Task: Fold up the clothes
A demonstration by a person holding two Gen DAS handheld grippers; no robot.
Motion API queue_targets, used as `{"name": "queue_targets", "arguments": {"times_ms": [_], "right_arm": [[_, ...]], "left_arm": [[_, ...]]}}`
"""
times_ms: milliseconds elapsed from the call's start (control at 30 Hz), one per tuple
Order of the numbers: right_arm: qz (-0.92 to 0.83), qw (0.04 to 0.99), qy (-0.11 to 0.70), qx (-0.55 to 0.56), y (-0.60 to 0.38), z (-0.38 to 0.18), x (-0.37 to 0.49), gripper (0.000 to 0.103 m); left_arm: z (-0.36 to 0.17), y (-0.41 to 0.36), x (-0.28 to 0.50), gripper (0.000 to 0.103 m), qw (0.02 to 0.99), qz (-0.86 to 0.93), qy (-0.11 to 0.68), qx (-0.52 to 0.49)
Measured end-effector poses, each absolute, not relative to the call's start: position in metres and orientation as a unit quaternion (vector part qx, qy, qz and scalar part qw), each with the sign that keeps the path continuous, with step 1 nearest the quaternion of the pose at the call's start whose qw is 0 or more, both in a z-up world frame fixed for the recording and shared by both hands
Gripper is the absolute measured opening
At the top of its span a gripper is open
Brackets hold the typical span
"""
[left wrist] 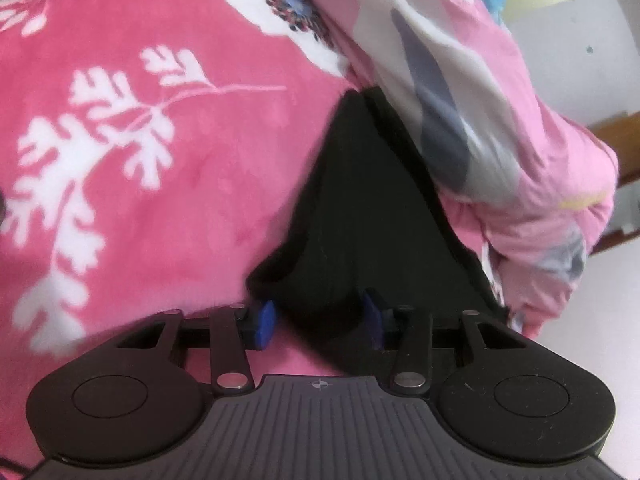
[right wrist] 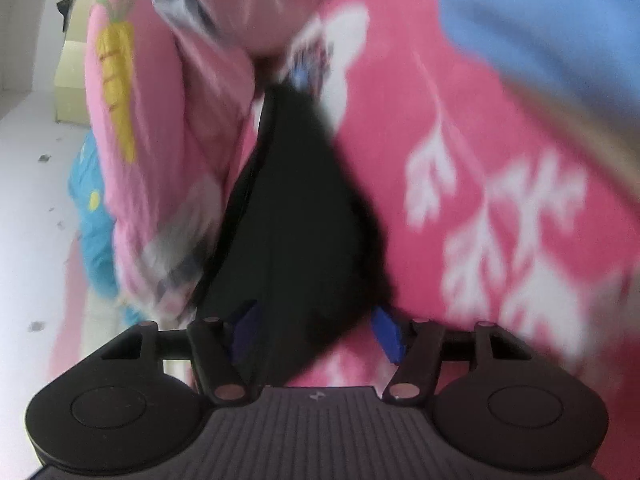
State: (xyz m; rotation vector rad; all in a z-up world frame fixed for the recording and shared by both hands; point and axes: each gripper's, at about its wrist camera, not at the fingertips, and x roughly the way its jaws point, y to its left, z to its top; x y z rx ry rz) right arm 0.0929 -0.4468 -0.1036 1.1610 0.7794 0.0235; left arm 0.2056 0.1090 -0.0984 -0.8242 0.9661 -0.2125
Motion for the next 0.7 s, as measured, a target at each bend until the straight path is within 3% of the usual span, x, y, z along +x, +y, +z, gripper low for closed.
{"name": "queue_targets", "arguments": {"times_ms": [100, 167, 200, 233, 267, 700], "right_arm": [[0.001, 0.767, 0.348, 0.538, -0.452, -0.109, 0.102, 0.053], [0.000, 0.777, 0.348, 0.524, -0.449, -0.108, 0.108, 0.045], [0.000, 0.783, 0.349, 0.515, -0.447, -0.107, 0.110, 0.038], [-0.002, 0.789, 0.352, 0.503, -0.446, -0.107, 0.113, 0.017], [-0.001, 0.793, 0.352, 0.498, -0.446, -0.107, 0.114, 0.007], [0.044, 0.792, 0.337, 0.507, -0.450, -0.062, 0.030, 0.005]], "left_arm": [[-0.096, 0.110, 0.207, 0.024, 0.804, -0.095, 0.443, -0.385], [-0.094, 0.110, 0.207, 0.011, 0.807, -0.092, 0.438, -0.386], [-0.093, 0.110, 0.208, 0.009, 0.808, -0.090, 0.435, -0.386], [-0.092, 0.110, 0.208, 0.007, 0.809, -0.089, 0.433, -0.387], [-0.091, 0.111, 0.208, 0.006, 0.811, -0.088, 0.430, -0.387], [-0.041, 0.136, 0.141, 0.004, 0.809, -0.116, 0.439, -0.372]]}}
